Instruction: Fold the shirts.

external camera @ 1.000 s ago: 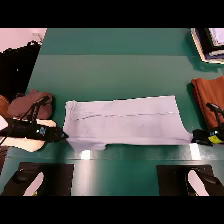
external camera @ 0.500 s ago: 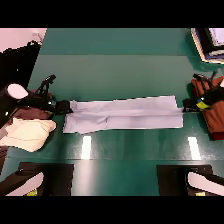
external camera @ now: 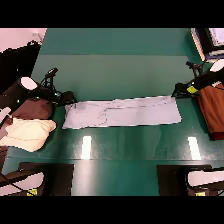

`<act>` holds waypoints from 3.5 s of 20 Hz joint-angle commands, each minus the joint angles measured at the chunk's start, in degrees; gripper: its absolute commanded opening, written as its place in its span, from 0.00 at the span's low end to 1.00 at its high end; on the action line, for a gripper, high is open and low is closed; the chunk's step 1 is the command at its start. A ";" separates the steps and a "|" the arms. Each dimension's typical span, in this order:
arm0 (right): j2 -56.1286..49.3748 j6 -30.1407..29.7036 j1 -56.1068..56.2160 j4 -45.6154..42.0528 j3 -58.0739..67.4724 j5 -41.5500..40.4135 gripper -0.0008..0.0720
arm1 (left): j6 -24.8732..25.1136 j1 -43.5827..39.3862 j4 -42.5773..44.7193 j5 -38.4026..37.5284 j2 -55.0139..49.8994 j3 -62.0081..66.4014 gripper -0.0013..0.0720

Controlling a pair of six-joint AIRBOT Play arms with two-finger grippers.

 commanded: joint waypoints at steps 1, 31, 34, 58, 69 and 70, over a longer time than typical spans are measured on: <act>-2.16 -2.43 -2.32 7.39 2.25 0.55 0.50 | -0.31 0.04 -0.02 -0.59 -0.50 1.40 0.69; 5.92 -20.65 -9.84 31.21 -8.50 10.43 0.03 | -6.34 -33.03 -9.33 7.04 -20.85 21.27 0.04; 10.75 -18.03 -5.90 32.85 -4.74 11.04 0.03 | -6.34 -35.43 -9.31 4.74 -27.30 26.21 0.04; 10.45 -15.96 28.15 36.17 11.45 3.56 0.03 | -7.34 -14.99 14.32 -15.61 -9.25 34.27 0.04; -17.64 -22.36 55.84 36.74 26.99 -16.39 0.79 | -7.13 1.99 18.71 -20.44 5.22 34.25 0.05; -19.85 -22.32 56.35 36.72 29.97 -14.64 0.80 | -7.13 1.99 18.64 -21.27 5.18 34.25 0.05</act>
